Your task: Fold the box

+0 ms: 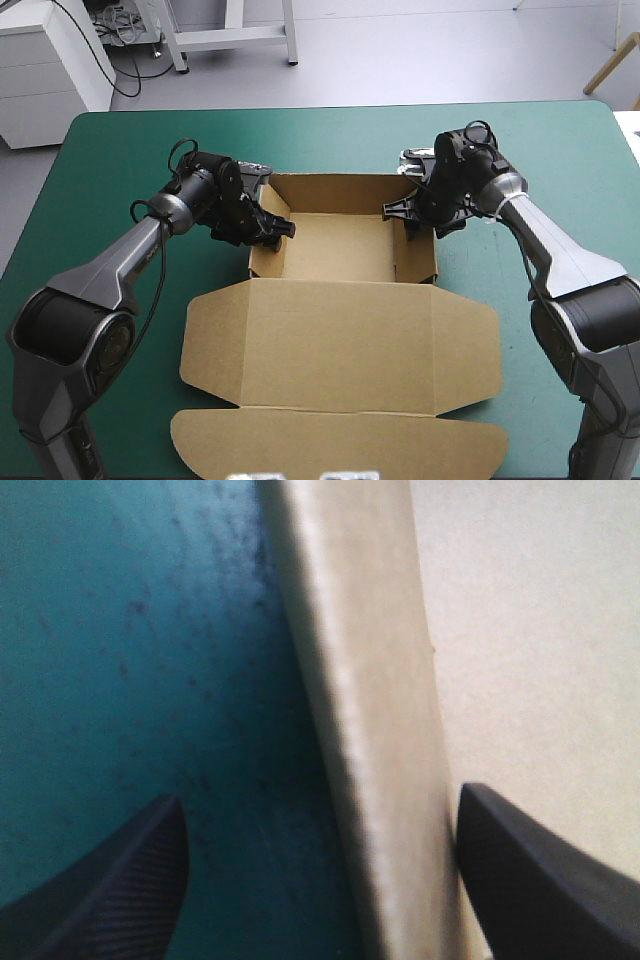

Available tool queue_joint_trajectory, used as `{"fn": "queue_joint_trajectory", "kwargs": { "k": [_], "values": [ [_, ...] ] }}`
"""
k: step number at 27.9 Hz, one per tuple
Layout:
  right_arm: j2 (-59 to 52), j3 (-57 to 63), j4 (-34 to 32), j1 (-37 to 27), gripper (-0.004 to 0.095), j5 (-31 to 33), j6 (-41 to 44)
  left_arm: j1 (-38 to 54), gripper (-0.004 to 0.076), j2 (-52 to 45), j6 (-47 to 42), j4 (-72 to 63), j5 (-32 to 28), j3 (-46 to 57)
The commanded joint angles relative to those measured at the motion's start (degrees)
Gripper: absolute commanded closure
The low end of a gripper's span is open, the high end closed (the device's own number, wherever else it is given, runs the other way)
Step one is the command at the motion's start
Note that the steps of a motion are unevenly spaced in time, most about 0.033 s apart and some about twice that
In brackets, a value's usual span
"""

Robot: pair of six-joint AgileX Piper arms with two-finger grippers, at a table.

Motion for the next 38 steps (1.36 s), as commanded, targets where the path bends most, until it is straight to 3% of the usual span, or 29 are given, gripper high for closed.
{"fn": "queue_joint_trajectory", "kwargs": {
  "k": [1,21,30,35,38],
  "values": [
    [-3.1,-1.8,0.1,-0.3,0.0406,-0.3,0.5,0.1,0.0192,-2.8,0.2,0.1,-0.2,-1.2],
    [-3.3,-3.4,-0.1,-0.3,0.0407,-0.3,0.4,0.1,0.0192,-2.8,0.2,0.1,4.5,-11.2],
    [-4.1,-11.3,-1.7,-0.3,0.0407,-0.3,-1.0,0.1,0.0204,-2.8,1.5,0.1,12.4,-20.3],
    [-7.3,-12.0,-6.0,-0.3,0.0407,-0.3,-1.1,0.1,0.0230,-4.0,1.9,0.1,13.6,-25.9],
    [-10.4,-12.0,-7.5,-0.3,0.0407,-0.3,-3.6,0.2,0.0325,-6.0,1.9,0.2,13.6,-31.2]
  ]
}}
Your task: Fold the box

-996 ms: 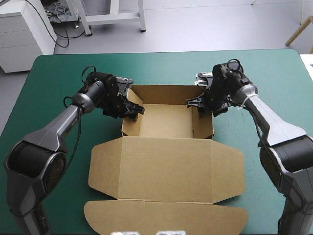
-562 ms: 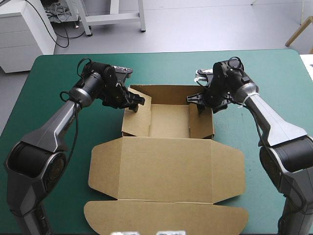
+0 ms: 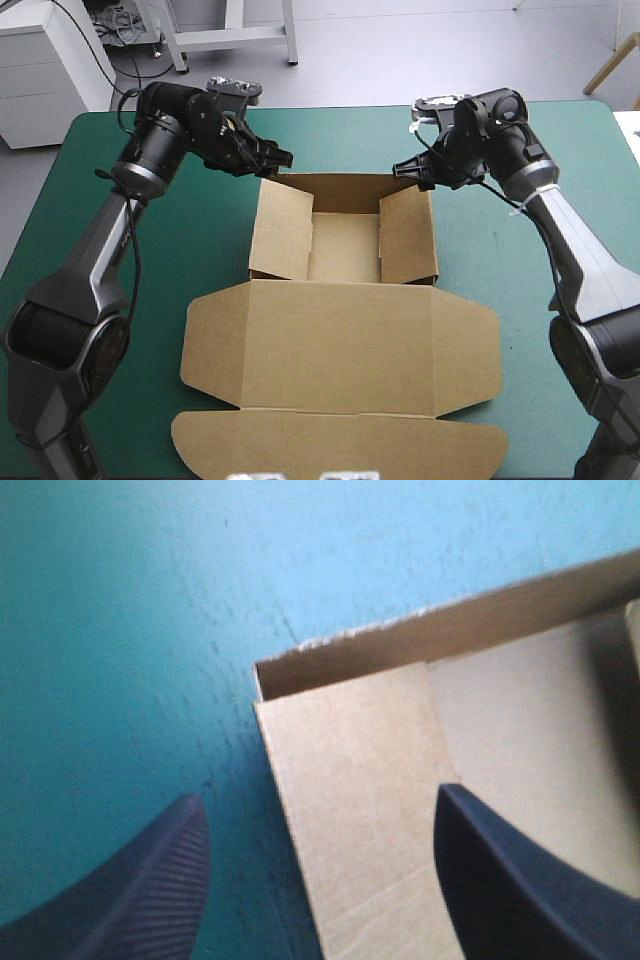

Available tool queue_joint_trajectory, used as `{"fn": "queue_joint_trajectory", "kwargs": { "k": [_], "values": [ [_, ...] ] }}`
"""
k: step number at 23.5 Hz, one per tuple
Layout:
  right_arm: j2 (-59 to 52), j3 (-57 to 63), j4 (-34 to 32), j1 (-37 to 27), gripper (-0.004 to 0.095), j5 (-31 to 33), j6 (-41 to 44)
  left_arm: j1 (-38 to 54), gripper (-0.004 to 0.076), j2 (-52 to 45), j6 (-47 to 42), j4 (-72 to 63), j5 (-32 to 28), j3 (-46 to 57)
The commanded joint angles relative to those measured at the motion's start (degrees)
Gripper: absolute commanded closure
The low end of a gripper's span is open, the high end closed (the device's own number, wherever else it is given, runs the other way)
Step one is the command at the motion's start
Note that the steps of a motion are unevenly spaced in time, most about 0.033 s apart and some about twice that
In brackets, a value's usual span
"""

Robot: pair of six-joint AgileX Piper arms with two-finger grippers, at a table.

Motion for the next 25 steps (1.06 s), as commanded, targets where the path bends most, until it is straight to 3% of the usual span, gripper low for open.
{"fn": "queue_joint_trajectory", "kwargs": {
  "k": [1,2,4,5,12,18,25],
  "values": [
    [-5.6,-2.0,-1.3,-0.3,0.0409,-1.4,-1.9,0.1,0.0382,-5.9,1.1,0.0,2.7,-6.3],
    [-6.0,-2.0,-1.3,-0.3,0.0408,-1.4,-1.3,0.1,0.0440,-6.7,3.1,0.0,2.7,-7.7],
    [-6.4,-2.0,-1.2,-0.3,0.0409,-1.4,1.3,0.1,0.0657,-9.6,8.9,0.2,2.7,-8.6],
    [-6.4,-2.0,-0.4,-0.3,0.0409,-1.4,1.2,0.1,0.0728,-11.9,11.2,0.8,2.7,-8.6],
    [-6.2,-1.2,1.2,-0.3,0.0409,-1.4,1.9,0.1,0.0734,-23.4,11.6,4.5,2.8,-5.1],
    [-4.1,7.4,3.4,-0.3,0.0409,-1.4,3.4,0.1,0.0734,-36.3,13.4,4.6,2.7,13.9],
    [0.0,9.0,6.7,-0.3,0.0410,-1.4,3.2,0.1,0.0734,-50.3,15.4,2.6,-0.1,36.8]
  ]
}}
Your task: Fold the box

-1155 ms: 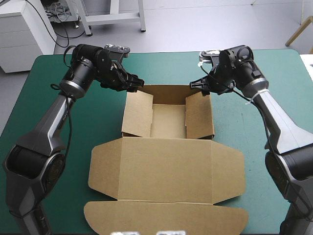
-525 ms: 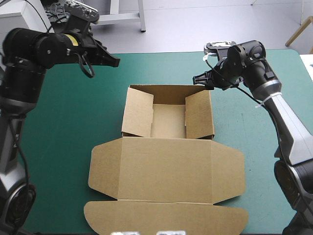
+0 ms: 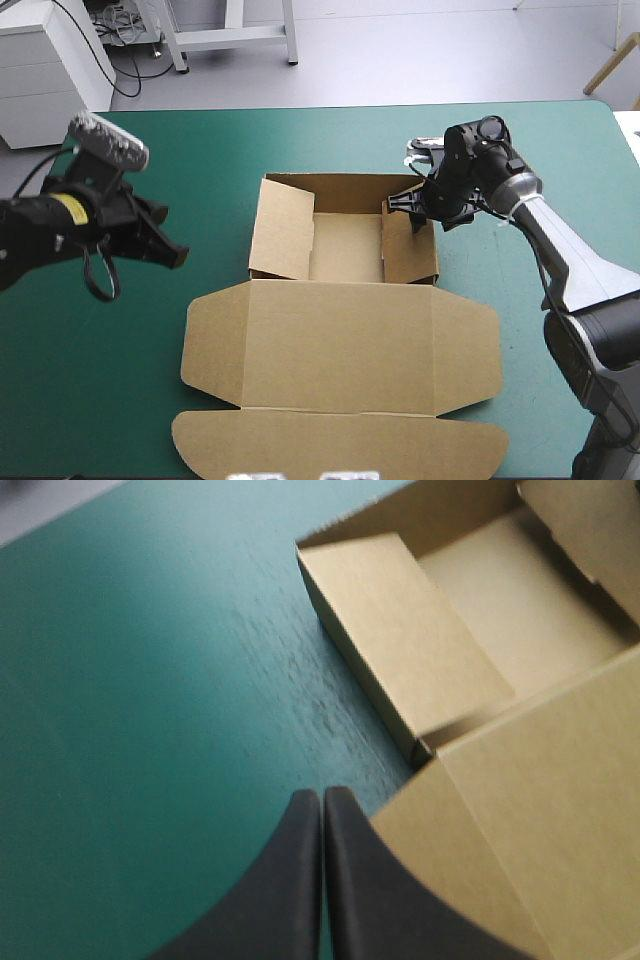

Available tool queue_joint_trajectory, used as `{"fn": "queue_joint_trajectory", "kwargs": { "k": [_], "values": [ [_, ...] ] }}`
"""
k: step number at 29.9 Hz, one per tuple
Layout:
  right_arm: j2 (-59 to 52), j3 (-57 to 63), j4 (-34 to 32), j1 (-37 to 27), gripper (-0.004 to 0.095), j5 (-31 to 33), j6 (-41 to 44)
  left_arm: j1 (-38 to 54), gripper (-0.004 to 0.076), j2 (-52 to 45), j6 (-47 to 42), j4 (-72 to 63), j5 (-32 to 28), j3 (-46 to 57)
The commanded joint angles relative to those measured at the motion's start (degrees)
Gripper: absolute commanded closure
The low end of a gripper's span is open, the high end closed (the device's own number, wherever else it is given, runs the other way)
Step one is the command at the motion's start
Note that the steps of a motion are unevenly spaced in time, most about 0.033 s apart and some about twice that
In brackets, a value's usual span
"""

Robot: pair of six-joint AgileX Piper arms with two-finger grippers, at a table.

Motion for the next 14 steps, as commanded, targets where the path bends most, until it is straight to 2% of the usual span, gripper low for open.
{"fn": "queue_joint_trajectory", "kwargs": {
  "k": [1,11,14],
  "values": [
    [-1.0,-1.2,1.8,-0.3,0.0409,-1.3,-0.2,-0.1,0.0734,-7.9,0.4,-1.1,-1.1,9.3],
    [0.3,-1.1,2.3,-0.3,0.0410,-2.8,-0.2,-0.1,0.0734,-26.7,-1.2,-0.9,-7.1,37.7],
    [0.5,-1.1,2.3,-0.3,0.0438,-2.9,-0.2,-0.1,0.0734,-31.5,-2.4,-0.7,-8.2,44.5]
  ]
}}
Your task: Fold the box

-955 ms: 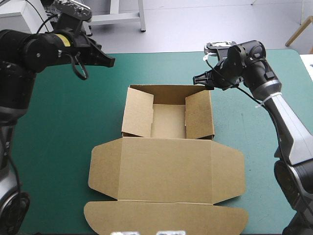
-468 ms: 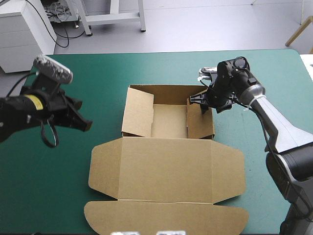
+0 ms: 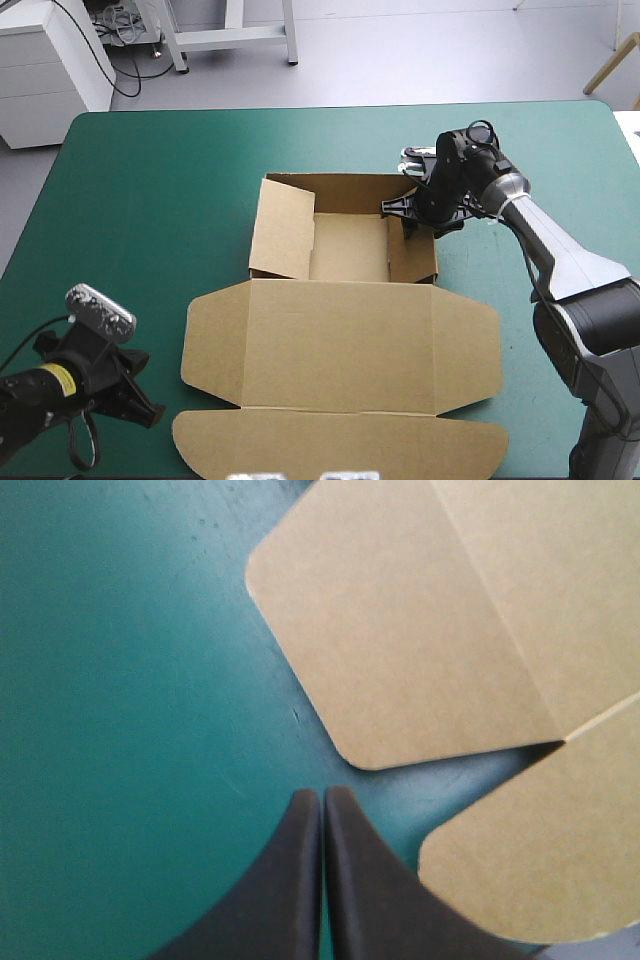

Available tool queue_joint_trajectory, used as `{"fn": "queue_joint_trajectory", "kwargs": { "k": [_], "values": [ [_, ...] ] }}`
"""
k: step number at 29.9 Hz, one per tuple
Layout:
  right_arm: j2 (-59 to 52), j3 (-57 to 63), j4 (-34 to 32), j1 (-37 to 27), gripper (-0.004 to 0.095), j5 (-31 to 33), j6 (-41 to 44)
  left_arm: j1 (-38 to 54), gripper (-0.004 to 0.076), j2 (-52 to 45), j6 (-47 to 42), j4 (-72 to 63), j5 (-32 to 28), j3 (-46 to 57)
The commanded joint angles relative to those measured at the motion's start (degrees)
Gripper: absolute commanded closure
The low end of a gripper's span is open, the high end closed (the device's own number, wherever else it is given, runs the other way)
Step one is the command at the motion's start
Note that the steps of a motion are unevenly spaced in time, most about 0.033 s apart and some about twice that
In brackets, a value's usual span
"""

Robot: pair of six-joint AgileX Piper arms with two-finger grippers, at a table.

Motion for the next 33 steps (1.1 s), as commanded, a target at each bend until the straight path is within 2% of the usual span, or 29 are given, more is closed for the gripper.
{"fn": "queue_joint_trajectory", "kwargs": {
  "k": [1,6,12,13,19,23,28,33],
  "values": [
    [-2.3,-1.4,0.2,-0.3,0.0454,-1.2,-0.2,-0.1,0.0734,-5.4,-1.5,-0.3,-4.4,6.0],
    [-1.3,-1.4,0.5,-0.3,0.0580,0.0,-0.2,-0.1,0.0734,-11.5,-3.0,-0.1,-5.1,14.3],
    [-0.5,-1.4,1.0,-0.3,0.0901,0.5,-0.2,-0.1,0.0734,-15.8,-4.0,-0.1,-6.2,17.6],
    [-0.6,-1.4,1.0,-0.3,0.0924,0.5,-0.2,-0.1,0.0734,-16.1,-4.0,0.2,-6.3,17.6],
    [-0.8,-3.2,-1.0,-0.6,0.0927,0.4,-0.2,-0.1,0.0734,-16.2,-4.1,1.5,-5.7,17.6],
    [-1.1,-6.9,-3.3,-3.6,0.0927,0.5,-0.2,-0.1,0.0734,-16.2,-4.1,1.5,-5.7,17.6],
    [-2.8,-10.2,-5.0,-11.6,0.0927,0.5,-2.2,-0.1,0.0734,-16.2,-4.1,1.5,-5.7,17.6],
    [-4.5,-10.6,-5.0,-23.8,0.0927,0.5,-5.8,-0.1,0.0734,-16.2,-4.1,1.5,-5.7,17.6]
  ]
}}
